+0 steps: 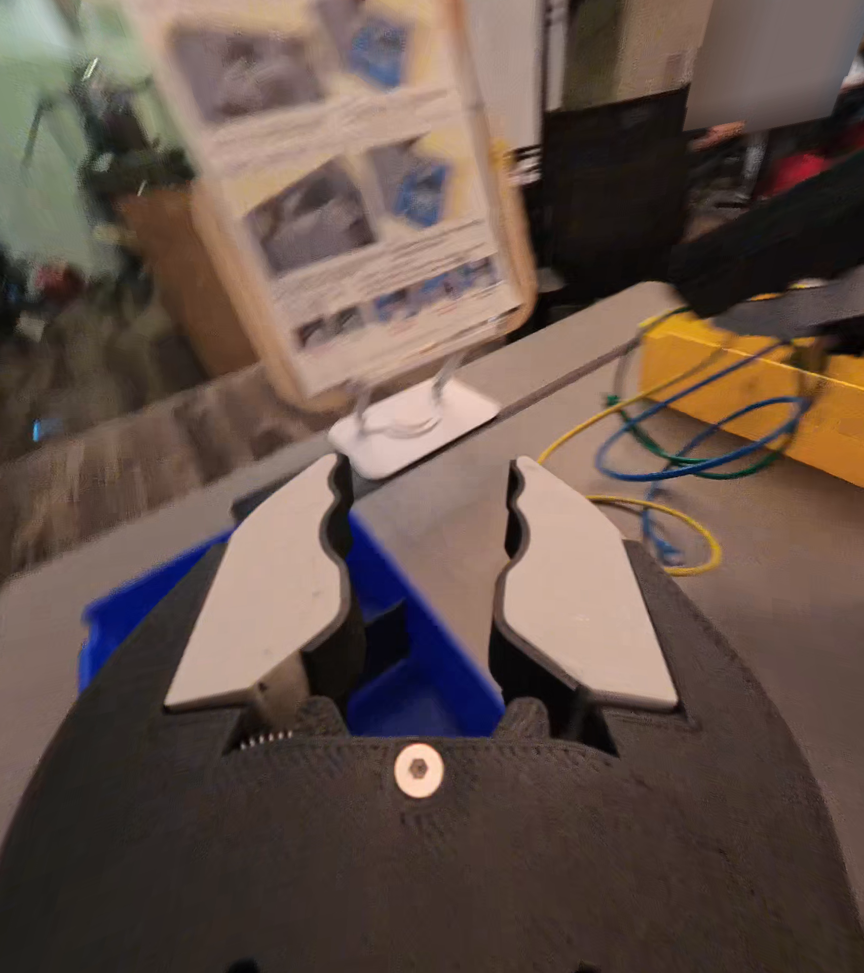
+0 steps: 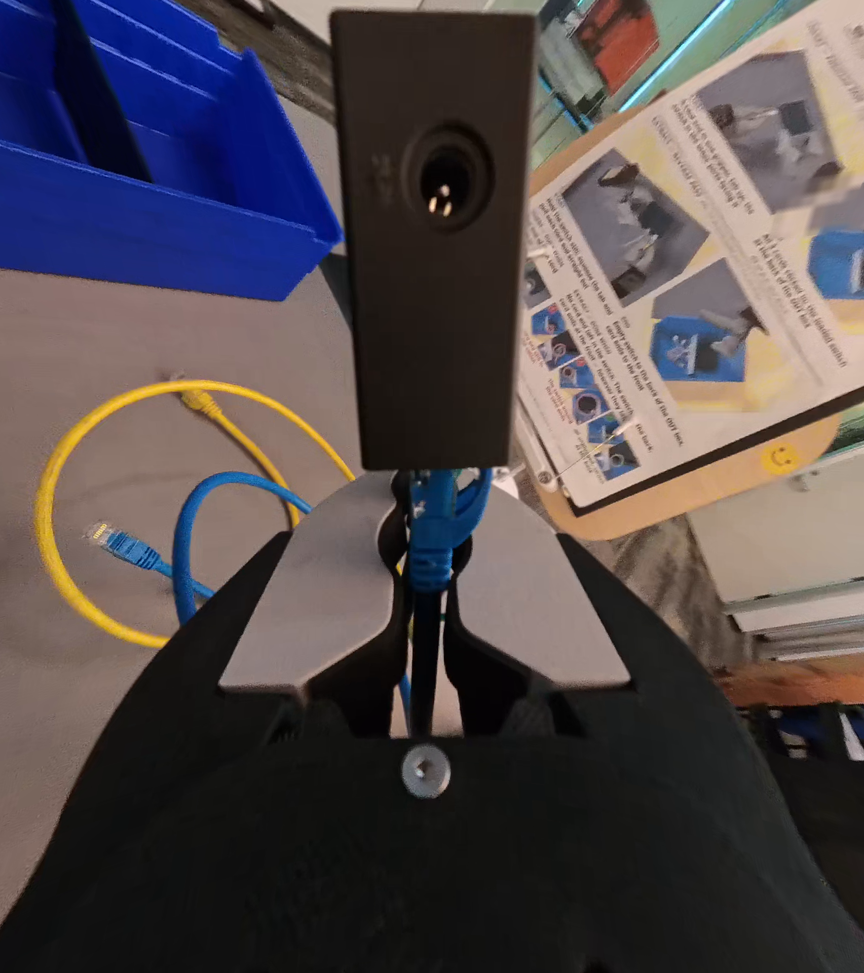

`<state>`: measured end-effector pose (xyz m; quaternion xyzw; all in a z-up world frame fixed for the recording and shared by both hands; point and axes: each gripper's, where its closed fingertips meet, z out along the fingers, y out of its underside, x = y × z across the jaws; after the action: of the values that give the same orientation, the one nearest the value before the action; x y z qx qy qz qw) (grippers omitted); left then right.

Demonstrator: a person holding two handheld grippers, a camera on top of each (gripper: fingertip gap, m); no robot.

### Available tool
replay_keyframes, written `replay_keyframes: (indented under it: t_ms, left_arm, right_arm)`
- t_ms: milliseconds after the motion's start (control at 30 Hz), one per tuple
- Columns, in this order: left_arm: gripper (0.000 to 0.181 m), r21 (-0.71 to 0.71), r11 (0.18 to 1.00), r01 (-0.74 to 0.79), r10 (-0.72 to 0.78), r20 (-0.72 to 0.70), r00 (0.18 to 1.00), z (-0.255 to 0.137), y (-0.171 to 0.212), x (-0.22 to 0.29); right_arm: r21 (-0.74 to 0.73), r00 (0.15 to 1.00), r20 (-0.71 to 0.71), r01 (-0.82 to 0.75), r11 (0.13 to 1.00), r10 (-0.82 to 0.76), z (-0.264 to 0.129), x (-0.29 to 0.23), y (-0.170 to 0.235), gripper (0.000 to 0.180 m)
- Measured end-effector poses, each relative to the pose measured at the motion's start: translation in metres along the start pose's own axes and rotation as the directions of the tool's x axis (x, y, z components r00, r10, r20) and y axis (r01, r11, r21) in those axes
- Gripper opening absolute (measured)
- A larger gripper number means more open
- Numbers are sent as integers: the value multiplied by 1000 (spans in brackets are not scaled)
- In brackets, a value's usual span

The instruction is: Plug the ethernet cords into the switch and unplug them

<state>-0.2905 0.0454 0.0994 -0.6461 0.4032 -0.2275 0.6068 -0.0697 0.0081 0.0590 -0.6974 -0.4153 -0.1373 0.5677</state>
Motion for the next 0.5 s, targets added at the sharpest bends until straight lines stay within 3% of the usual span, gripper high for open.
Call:
replay_keyframes:
  t_ms: [100,200,333,433,500]
  left_arm:
    - [72,3,922,-386,386,20,922,30,-31,67]
    - [72,35,782,-622,623,-27,781,57,-41,125]
    - [69,-20,650,-760,756,-84,649,84,-32,140]
    - [48,14,600,-800,785,-203,585,93,-16,154]
    - [38,57,558,-828,817,-212,536,96,-10,159]
  right_arm:
    - [40,997,-19,82,996,-81,5,-11,-9,9]
    - [-7,986,-40,159,987,-159,13,-20,-7,9]
    - [-30,974,-21,227,973,-228,19,-33,-6,9]
    - [-55,954,-40,294,954,-296,19,-35,-7,8]
    - [-80,944,-49,321,944,-326,19,-34,-5,9]
